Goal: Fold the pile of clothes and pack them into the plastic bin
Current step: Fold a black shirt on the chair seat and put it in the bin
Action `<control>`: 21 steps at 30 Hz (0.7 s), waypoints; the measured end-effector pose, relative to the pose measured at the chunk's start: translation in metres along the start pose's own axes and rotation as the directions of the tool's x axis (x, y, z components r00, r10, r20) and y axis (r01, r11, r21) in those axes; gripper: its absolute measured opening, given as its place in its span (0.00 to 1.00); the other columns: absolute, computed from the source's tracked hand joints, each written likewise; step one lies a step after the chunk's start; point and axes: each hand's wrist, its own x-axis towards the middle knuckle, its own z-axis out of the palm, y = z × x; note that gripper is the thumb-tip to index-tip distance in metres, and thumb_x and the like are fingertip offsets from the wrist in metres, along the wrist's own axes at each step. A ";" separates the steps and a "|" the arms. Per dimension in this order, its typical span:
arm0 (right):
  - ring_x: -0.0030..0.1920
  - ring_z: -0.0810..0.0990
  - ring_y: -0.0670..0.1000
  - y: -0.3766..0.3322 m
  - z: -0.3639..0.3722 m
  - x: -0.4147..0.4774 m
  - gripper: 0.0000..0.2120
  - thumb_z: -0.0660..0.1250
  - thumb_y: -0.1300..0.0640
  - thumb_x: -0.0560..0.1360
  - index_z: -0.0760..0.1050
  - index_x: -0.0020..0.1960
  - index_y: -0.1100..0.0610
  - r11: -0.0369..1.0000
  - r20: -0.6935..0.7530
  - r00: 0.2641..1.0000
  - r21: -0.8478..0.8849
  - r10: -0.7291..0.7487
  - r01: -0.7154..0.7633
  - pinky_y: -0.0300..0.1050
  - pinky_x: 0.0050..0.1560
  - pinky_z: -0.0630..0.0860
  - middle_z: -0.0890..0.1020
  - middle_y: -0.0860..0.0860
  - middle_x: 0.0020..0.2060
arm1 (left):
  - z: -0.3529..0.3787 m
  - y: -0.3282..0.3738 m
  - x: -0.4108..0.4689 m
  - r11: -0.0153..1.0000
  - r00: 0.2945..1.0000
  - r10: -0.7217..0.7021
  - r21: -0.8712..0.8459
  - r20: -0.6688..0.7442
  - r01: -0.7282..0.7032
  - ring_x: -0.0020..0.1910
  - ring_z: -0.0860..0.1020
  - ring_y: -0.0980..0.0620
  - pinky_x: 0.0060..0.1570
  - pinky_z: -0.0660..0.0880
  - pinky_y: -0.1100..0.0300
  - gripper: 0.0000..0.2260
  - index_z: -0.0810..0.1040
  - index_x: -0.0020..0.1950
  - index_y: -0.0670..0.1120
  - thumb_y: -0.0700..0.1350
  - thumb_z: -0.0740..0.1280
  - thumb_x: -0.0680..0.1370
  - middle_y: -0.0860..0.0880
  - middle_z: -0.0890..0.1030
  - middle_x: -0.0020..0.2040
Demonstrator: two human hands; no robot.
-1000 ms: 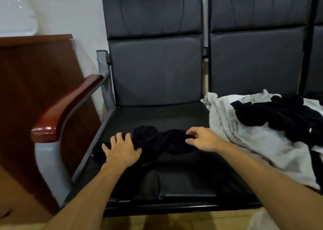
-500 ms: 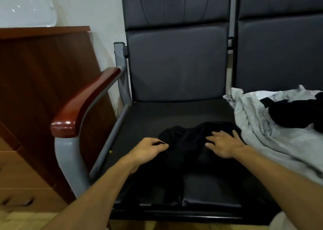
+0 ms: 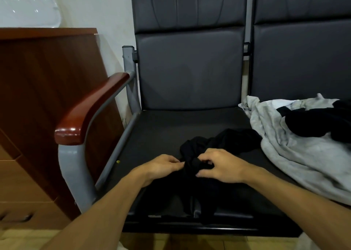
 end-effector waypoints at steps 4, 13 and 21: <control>0.43 0.80 0.45 0.005 -0.011 -0.009 0.02 0.72 0.55 0.74 0.82 0.43 0.52 0.994 -0.148 0.989 0.108 0.009 0.007 0.41 0.50 0.76 0.81 0.48 0.40 | 0.004 -0.003 -0.003 0.995 0.996 0.082 0.053 -0.046 -0.080 0.53 0.79 0.51 0.56 0.75 0.59 0.15 0.75 0.62 0.45 0.47 0.69 0.77 0.46 0.80 0.54; 0.46 0.83 0.48 0.020 -0.037 -0.033 0.09 0.62 0.62 0.80 0.81 0.49 0.57 0.790 -0.296 0.895 0.606 0.334 -0.094 0.39 0.52 0.76 0.85 0.52 0.44 | 0.004 0.022 -0.023 0.873 0.924 0.161 -0.387 -0.347 -0.297 0.51 0.81 0.51 0.49 0.77 0.61 0.07 0.83 0.50 0.44 0.37 0.65 0.79 0.46 0.84 0.49; 0.53 0.71 0.43 -0.004 -0.025 -0.048 0.27 0.64 0.29 0.65 0.71 0.59 0.43 0.976 -0.163 0.976 0.186 0.142 -0.111 0.43 0.60 0.68 0.74 0.43 0.51 | 0.014 0.030 -0.034 0.805 0.960 0.147 -0.534 -0.240 -0.257 0.50 0.81 0.47 0.53 0.79 0.52 0.07 0.80 0.55 0.43 0.37 0.67 0.78 0.43 0.83 0.49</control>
